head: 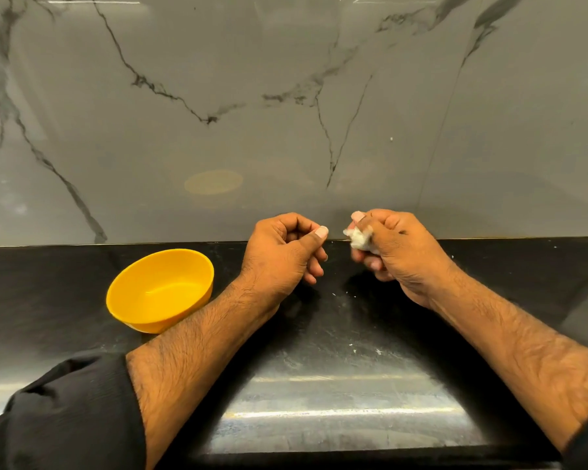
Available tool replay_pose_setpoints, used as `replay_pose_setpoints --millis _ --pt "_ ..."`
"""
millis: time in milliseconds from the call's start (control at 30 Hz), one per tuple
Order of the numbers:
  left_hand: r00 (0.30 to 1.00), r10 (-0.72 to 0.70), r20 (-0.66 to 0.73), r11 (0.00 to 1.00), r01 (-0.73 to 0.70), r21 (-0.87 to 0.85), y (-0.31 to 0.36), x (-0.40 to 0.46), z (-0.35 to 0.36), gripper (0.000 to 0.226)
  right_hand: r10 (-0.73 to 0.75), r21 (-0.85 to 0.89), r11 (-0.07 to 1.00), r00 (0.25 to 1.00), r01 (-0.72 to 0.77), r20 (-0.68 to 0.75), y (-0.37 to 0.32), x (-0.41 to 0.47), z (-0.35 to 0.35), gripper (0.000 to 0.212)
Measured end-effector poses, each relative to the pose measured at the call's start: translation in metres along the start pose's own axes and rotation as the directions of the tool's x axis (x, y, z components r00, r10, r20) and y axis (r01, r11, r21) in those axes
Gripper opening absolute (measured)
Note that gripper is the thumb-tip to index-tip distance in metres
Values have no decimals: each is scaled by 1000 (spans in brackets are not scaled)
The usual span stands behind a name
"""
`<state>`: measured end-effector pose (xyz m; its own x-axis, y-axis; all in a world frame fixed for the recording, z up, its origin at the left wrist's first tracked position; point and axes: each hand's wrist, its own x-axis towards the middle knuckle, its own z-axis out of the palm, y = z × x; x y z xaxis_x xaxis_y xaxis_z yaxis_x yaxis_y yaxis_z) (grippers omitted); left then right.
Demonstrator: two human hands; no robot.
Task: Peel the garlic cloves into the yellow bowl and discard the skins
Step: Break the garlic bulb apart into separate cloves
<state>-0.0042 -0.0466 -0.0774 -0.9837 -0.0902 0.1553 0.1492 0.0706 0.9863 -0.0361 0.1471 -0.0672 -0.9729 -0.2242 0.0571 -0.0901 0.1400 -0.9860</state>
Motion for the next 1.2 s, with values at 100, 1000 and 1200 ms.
replay_pose_setpoints --millis 100,1000,1200 --pt "999 16 -33 1000 -16 4 1 0 -1 11 17 82 996 997 -23 80 -2 -2 -1 19" --pt "987 28 -155 994 -11 110 -1 5 -1 14 -51 -100 993 986 67 156 4 3 -1 15" --pt "988 10 -157 994 6 105 -5 5 -1 13 -5 85 996 992 -6 125 -4 3 -2 18"
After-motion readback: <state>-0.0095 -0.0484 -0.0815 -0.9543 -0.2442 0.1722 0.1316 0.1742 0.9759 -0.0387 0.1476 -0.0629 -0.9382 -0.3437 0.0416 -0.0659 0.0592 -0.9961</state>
